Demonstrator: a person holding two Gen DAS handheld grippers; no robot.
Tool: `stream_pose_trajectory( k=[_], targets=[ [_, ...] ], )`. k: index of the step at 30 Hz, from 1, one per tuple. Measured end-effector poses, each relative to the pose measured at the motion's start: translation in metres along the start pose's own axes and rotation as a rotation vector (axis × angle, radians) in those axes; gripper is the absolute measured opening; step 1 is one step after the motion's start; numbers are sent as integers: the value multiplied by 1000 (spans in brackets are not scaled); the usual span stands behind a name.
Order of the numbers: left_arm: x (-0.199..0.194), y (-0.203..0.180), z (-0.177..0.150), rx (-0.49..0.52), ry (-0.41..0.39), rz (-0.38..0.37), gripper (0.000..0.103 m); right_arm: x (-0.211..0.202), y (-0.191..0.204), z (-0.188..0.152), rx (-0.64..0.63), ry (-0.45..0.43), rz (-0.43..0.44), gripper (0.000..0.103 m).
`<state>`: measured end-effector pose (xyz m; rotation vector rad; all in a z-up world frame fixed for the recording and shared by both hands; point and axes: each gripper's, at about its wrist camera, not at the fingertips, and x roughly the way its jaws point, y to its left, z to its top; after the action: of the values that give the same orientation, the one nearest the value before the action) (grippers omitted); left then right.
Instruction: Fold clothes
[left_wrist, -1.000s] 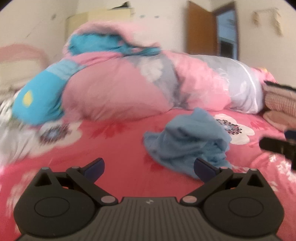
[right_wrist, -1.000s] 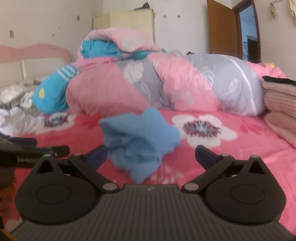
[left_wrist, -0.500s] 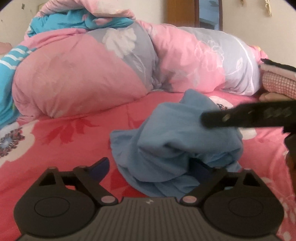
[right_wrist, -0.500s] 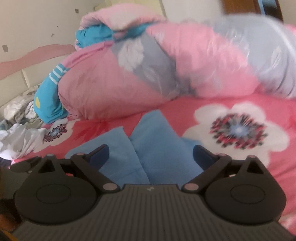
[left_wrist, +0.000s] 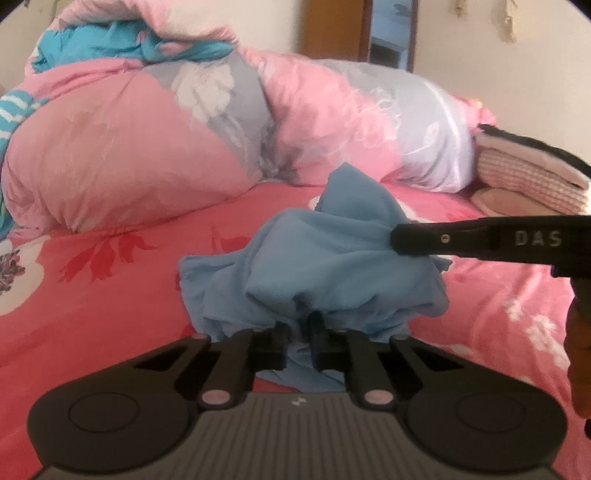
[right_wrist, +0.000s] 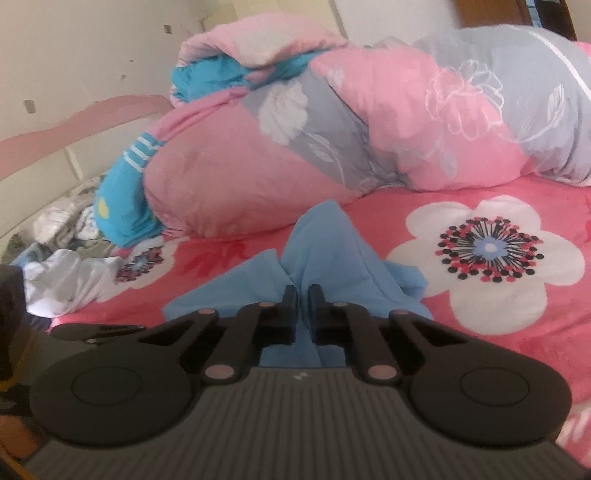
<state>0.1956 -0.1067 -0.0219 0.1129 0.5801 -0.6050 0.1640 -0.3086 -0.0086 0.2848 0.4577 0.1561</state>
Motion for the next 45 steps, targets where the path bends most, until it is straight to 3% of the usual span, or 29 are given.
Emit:
stream_pose_trajectory(
  k=[6, 12, 24, 28, 31, 32, 40, 45],
  targets=[
    [-48, -10, -11, 8, -38, -59, 10, -54, 19, -5, 8, -27, 54, 5],
    [-76, -13, -35, -26, -18, -129, 9, -94, 36, -25, 42, -8, 83, 5],
    [-89, -2, -86, -74, 59, -181, 11, -112, 31, -87, 193, 86, 18, 5],
    [-96, 2, -90, -80, 62, -191, 25, -112, 30, -105, 224, 119, 0, 4],
    [-104, 4, -89, -90, 41, -190, 53, -113, 29, -113, 241, 131, -10, 4],
    [-106, 5, -88, -94, 33, -188, 57, -114, 28, -113, 245, 133, -12, 4],
    [-100, 1, -71, -101, 6, -177, 65, -118, 25, -119, 257, 141, -33, 5],
    [-73, -6, -72, -69, 71, -147, 64, -124, 23, -121, 290, 128, -32, 6]
  ],
)
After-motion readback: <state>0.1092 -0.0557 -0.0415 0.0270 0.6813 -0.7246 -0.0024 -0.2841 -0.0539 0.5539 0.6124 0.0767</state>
